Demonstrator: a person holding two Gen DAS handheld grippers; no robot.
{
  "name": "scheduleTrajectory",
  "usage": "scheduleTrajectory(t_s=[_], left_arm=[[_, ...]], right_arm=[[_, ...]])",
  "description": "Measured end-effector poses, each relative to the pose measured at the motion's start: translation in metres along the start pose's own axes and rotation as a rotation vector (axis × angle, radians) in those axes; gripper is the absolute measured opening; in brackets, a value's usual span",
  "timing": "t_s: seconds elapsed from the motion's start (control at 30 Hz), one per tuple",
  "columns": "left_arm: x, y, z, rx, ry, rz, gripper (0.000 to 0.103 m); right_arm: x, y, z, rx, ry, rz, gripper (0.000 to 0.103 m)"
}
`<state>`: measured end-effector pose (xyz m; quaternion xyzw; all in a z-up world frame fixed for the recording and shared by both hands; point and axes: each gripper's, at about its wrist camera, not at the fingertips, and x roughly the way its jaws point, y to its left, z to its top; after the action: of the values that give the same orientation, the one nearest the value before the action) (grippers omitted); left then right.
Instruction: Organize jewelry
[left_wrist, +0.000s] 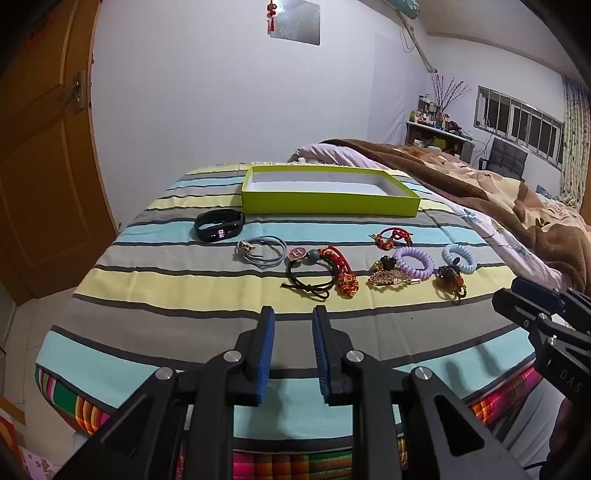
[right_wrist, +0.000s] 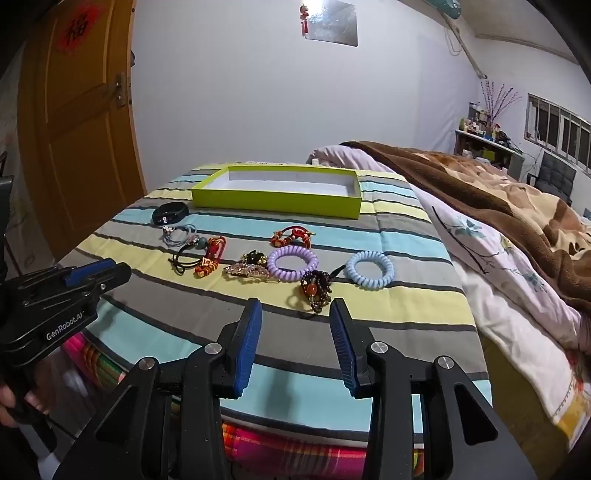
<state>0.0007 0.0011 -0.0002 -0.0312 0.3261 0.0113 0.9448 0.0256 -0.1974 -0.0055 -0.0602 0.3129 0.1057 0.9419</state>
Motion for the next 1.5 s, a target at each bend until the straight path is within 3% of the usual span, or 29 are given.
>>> scheduleTrajectory(t_s=[0.03, 0.37, 0.4, 0.57, 1.5], left_arm=[[-0.002, -0.002, -0.001, 0.02, -0.029, 0.02, 0.022], [0.004, -0.001, 0.001, 0.016, -0.001, 0.012, 0.022], [-0.005, -0.002, -0.004, 0.026, -0.033, 0.015, 0.022], [-0.007, 0.0, -0.005, 0.018, -0.042, 0.01, 0.022], [-0.013, -0.001, -0.007, 0.002, -0.053, 0.001, 0.022]], right_arm=[[0.0, 0.0, 0.0, -0.002, 0.0, -0.001, 0.039], [0.001, -0.003, 0.002, -0.004, -0.004, -0.004, 0.039], [0.002, -0.005, 0.004, -0.005, -0.003, -0.003, 0.039], [-0.003, -0.001, 0.0, -0.007, -0.024, -0.011, 0.039], [-0.009, 0.001, 0.001, -0.011, -0.036, -0.017, 0.039]])
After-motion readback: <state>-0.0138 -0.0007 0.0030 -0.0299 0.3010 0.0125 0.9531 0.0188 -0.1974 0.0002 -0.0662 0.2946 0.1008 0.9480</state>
